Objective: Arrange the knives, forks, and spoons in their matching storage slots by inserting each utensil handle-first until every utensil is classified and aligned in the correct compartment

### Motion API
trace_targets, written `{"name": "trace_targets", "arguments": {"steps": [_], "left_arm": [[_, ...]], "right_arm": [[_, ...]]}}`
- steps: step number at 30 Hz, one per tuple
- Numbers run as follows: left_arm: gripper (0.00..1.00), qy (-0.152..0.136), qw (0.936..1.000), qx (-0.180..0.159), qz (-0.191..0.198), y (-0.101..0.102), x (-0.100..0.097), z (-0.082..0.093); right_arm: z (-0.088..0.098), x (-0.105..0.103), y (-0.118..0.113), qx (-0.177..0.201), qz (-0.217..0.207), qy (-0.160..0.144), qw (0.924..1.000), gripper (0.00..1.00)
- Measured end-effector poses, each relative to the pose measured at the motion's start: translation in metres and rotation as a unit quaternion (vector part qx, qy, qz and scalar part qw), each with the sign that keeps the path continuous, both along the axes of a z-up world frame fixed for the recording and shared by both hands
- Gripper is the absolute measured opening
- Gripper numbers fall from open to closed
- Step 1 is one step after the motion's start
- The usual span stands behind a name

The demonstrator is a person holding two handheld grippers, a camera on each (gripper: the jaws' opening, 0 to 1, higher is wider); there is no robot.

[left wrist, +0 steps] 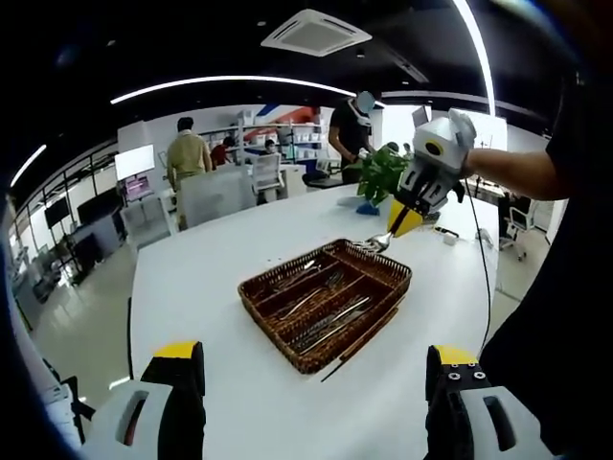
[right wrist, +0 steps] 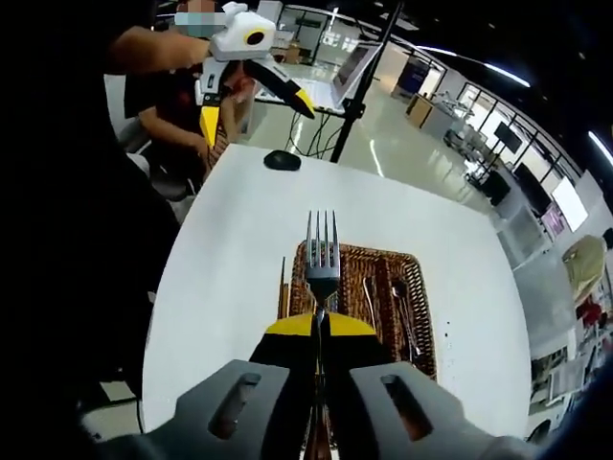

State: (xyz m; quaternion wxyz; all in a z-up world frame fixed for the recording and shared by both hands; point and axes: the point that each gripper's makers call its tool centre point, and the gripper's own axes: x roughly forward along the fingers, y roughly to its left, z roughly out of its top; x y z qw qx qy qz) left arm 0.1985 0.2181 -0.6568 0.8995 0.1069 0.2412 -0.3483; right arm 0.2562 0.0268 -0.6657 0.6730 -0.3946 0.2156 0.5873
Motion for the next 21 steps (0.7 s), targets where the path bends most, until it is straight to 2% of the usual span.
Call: {"name": "trace_targets", "arguments": {"steps": [7, 21], "left_arm": [[1.00, 0.005, 1.0000, 0.004, 0.006, 0.004, 0.002, -0.001], [1.00, 0.008, 0.9999, 0.006, 0.011, 0.013, 0.011, -0.004]], "right_arm": [[-0.003, 0.012, 0.002, -0.002, 0.004, -0.003, 1.0000, 0.00], [0.003, 0.041, 0.008, -0.007, 0.009, -0.012, 0.9999, 0.00]]}}
